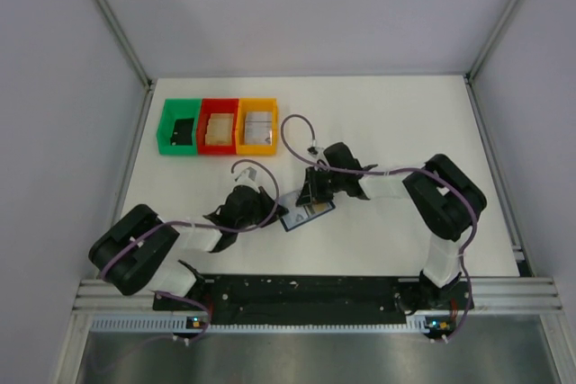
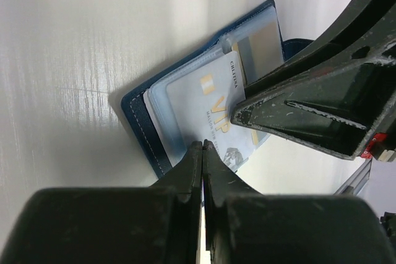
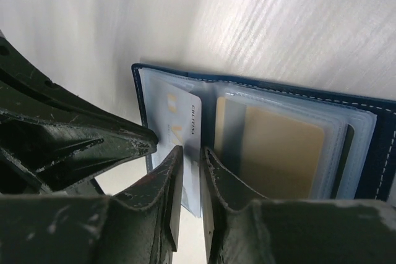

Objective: Take the credit cards out of the card holder
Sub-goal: Remove the credit card from the card holder.

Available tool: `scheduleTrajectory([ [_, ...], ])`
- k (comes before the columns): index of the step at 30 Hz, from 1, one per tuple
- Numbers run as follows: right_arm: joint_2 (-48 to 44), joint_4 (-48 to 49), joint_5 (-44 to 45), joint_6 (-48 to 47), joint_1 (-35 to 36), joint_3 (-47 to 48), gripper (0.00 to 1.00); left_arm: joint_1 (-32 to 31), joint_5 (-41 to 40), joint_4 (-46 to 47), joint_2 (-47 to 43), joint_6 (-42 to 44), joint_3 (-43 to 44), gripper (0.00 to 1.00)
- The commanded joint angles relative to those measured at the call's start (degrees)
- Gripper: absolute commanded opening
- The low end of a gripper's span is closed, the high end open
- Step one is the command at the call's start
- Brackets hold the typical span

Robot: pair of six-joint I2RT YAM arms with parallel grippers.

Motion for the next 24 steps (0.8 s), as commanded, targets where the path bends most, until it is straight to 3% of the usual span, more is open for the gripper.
scheduleTrajectory([
  [1, -0.2, 6.6, -4.3, 2.1, -1.3, -2.8, 0.11, 0.6, 0.4, -2.5, 0.2, 0.0, -2.0, 0.0],
  [4, -0.3, 8.7, -6.7, 2.5, -1.9, -3.5, 0.0, 1.4, 0.7, -2.7, -0.1, 0.2, -2.4, 0.0],
  [10, -0.2, 17.3, -10.6, 6.3, -3.9, -7.0, 0.0, 3.0, 1.7, -3.3, -0.9, 0.7, -3.1, 0.0],
  [24, -1.4, 17.1, -10.4, 4.8, -6.7, -9.8, 0.0, 4.3, 2.9, -5.3, -2.0, 2.3, -2.6, 0.0],
])
